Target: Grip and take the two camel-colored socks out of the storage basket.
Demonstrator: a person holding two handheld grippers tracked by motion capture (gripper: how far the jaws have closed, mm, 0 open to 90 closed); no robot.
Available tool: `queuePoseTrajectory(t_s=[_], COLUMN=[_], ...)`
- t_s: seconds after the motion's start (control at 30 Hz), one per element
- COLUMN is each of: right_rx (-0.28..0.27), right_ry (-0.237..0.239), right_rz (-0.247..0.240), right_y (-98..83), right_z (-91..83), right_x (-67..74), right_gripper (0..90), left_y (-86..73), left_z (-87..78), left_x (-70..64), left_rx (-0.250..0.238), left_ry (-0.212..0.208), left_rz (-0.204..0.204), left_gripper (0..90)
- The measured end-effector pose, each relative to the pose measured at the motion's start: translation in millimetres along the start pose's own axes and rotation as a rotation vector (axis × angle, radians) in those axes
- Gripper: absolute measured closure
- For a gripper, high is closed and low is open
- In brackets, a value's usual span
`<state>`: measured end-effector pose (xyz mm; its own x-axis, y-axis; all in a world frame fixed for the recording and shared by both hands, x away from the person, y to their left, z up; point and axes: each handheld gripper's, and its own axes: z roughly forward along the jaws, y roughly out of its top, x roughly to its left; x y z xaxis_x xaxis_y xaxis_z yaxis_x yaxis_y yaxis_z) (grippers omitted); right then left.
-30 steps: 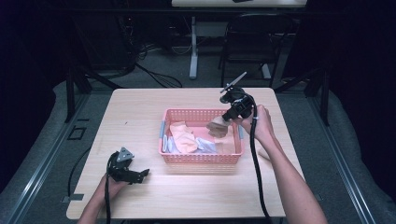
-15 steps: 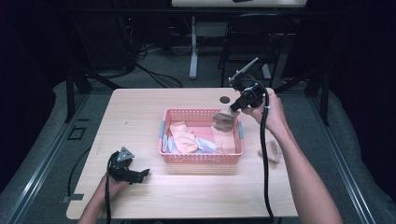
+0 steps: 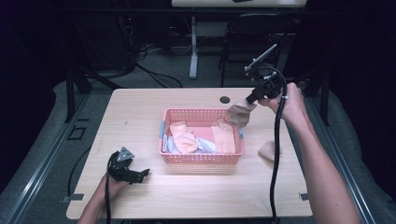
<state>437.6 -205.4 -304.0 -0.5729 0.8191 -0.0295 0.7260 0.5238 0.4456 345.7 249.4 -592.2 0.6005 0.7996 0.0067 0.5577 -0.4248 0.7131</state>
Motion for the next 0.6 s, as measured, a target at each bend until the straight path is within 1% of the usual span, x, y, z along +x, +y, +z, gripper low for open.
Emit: queuePoseTrajectory(t_s=[0.07, 0.1, 0.13, 0.17, 0.23, 0.37, 0.5, 0.57, 0.6], right_rx=[0.014, 0.007, 0.023, 0.022, 0.036, 0.054, 0.089, 0.106, 0.117], right_ry=[-0.013, -0.015, -0.022, -0.026, -0.041, -0.051, -0.062, -0.063, -0.074], right_rz=[0.009, 0.017, 0.022, 0.033, 0.036, 0.057, 0.069, 0.084, 0.091], right_y=[-2.7, -4.0, -5.7, -7.2, -9.8, -13.8, -16.9, -18.6, -19.7], right_z=[-5.1, -6.2, -8.6, -9.9, -12.3, -14.4, -9.6, -5.7, -2.1], right_x=[-5.1, -6.9, -10.4, -12.5, -16.9, -24.9, -30.8, -33.8, -36.0], right_gripper=[89.6, 89.6, 89.6, 89.6, 89.6, 89.6, 89.5, 89.5, 89.5], left_y=[-0.1, -0.1, -0.1, -0.1, -0.1, -0.1, -0.1, -0.1, -0.1], left_z=[0.1, 0.1, 0.1, 0.1, 0.2, 0.1, 0.1, 0.1, 0.1], left_x=[-0.2, -0.3, -0.2, -0.3, -0.3, -0.3, -0.3, -0.3, -0.3], left_rx=[-0.001, -0.001, -0.001, -0.001, -0.001, -0.001, -0.001, -0.001, -0.001], left_ry=[-0.002, -0.001, -0.002, -0.002, -0.001, -0.002, -0.001, -0.001, -0.002], left_rz=[-0.004, -0.004, -0.004, -0.004, -0.004, -0.004, -0.004, -0.004, -0.004], left_gripper=[0.2, 0.2, 0.3, 0.2, 0.2, 0.2, 0.3, 0.2, 0.2])
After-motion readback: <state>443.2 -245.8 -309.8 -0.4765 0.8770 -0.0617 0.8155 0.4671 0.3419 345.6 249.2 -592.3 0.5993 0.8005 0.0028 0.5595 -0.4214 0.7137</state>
